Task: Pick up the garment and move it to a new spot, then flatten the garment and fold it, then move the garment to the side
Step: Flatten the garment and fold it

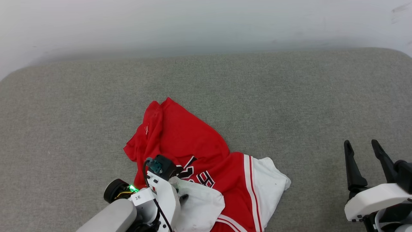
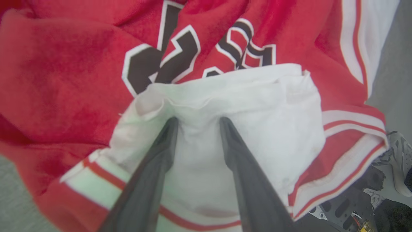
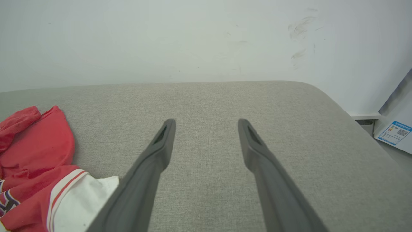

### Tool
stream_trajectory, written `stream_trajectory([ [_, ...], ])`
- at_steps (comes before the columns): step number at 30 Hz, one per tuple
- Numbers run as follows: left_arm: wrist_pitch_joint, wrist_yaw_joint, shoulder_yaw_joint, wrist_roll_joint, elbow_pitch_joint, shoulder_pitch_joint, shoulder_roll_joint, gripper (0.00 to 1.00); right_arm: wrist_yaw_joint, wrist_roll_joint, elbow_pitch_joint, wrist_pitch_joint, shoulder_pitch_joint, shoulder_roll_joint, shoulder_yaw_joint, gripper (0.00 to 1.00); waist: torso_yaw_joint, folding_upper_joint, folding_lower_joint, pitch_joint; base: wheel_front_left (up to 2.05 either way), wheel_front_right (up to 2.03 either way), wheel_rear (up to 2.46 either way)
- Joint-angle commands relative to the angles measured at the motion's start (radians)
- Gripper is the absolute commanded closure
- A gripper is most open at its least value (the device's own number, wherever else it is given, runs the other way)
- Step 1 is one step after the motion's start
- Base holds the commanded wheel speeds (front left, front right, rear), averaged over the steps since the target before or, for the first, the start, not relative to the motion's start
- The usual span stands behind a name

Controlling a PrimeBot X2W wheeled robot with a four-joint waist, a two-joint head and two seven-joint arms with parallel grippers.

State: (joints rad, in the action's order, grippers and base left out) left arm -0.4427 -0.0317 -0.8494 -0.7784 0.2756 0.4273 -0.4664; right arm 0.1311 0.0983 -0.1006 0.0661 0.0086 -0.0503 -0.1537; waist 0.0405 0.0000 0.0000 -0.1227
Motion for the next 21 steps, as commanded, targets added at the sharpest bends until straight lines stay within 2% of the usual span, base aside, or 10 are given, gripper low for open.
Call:
stream_trajectory([
  [1, 0.006, -0.002, -0.003, 0.008, 0.002, 0.011, -0.004, 1.00, -0.001, 0.009, 0.004, -0.009, -0.013, 0.000, -0.002, 0.00, 0.002, 0.0000, 0.0000, -0.003, 0.00, 0.00, 0.00],
  [7, 0.047, 0.000, 0.003, 0.035, -0.018, 0.031, -0.016, 1.00, -0.001, 0.009, 0.015, -0.015, -0.016, 0.000, -0.014, 0.00, -0.011, 0.0000, 0.0000, 0.005, 0.00, 0.00, 0.00],
  [10, 0.091, 0.016, 0.018, 0.057, -0.045, 0.040, -0.025, 1.00, -0.001, 0.009, 0.019, -0.016, -0.012, 0.000, -0.023, 0.00, -0.027, 0.0000, 0.0000, 0.020, 0.00, 0.00, 0.00],
  [15, 0.155, 0.076, 0.074, 0.075, -0.107, 0.015, -0.081, 1.00, -0.001, 0.011, 0.022, -0.018, 0.000, 0.000, -0.032, 0.00, -0.057, 0.0000, 0.0000, 0.044, 0.00, 0.00, 0.00],
  [21, 0.168, 0.163, 0.153, 0.018, -0.163, -0.093, -0.175, 1.00, -0.001, 0.011, 0.021, -0.017, 0.007, 0.000, -0.038, 0.00, -0.085, 0.0000, 0.0000, 0.056, 0.00, 0.00, 0.00],
])
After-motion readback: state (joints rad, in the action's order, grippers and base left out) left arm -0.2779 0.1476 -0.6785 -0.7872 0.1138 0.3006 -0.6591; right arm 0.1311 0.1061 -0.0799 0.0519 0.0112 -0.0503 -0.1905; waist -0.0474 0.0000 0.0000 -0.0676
